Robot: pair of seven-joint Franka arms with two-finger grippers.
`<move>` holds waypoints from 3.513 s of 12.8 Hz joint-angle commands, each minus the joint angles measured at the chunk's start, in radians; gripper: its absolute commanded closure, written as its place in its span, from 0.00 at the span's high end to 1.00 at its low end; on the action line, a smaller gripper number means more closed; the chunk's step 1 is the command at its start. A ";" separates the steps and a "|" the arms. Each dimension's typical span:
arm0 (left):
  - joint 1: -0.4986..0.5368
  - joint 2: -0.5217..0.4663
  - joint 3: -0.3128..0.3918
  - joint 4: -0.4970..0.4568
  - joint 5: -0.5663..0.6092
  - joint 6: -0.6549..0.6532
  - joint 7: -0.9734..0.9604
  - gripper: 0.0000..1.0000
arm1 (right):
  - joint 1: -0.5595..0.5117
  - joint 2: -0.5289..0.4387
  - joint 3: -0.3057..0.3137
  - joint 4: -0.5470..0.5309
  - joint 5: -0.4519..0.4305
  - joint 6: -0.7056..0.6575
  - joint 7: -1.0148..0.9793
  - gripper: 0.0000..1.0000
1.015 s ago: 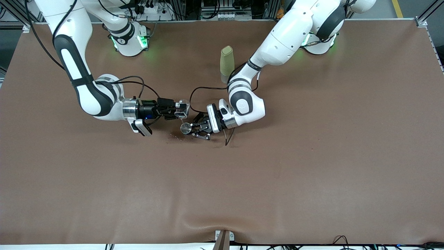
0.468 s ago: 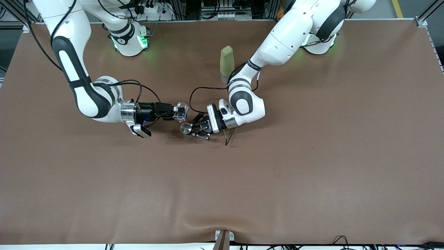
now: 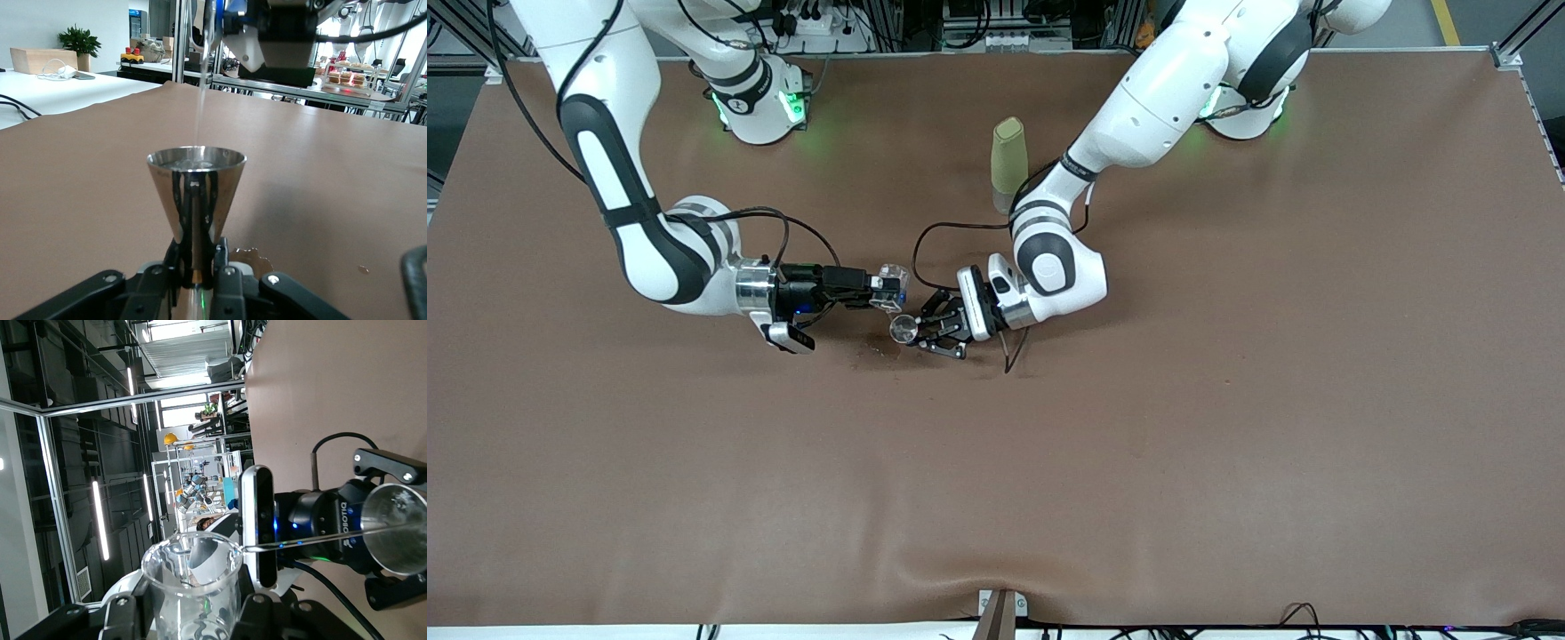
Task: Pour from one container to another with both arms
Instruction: 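Tilt the jigger with the left gripper, pouring liquid into the glass, then carry the glass back with the right gripper while the left gripper uprights the jigger, then lower the clear glass onto the table with the right gripper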
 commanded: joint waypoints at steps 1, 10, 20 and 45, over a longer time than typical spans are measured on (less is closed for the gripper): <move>-0.012 0.006 0.007 0.028 -0.035 0.021 0.005 0.00 | -0.001 0.015 0.006 0.014 0.007 -0.012 0.062 0.24; -0.012 0.005 0.008 0.028 -0.035 0.021 0.005 0.00 | -0.004 0.025 0.006 0.066 -0.035 -0.012 0.272 0.23; -0.001 -0.011 0.008 0.026 -0.032 0.022 -0.002 0.00 | -0.105 0.039 0.003 0.169 -0.198 -0.134 0.286 0.23; 0.056 -0.029 0.008 0.015 -0.013 0.022 -0.004 0.00 | -0.745 0.465 0.003 0.617 -0.844 -0.419 -1.470 0.27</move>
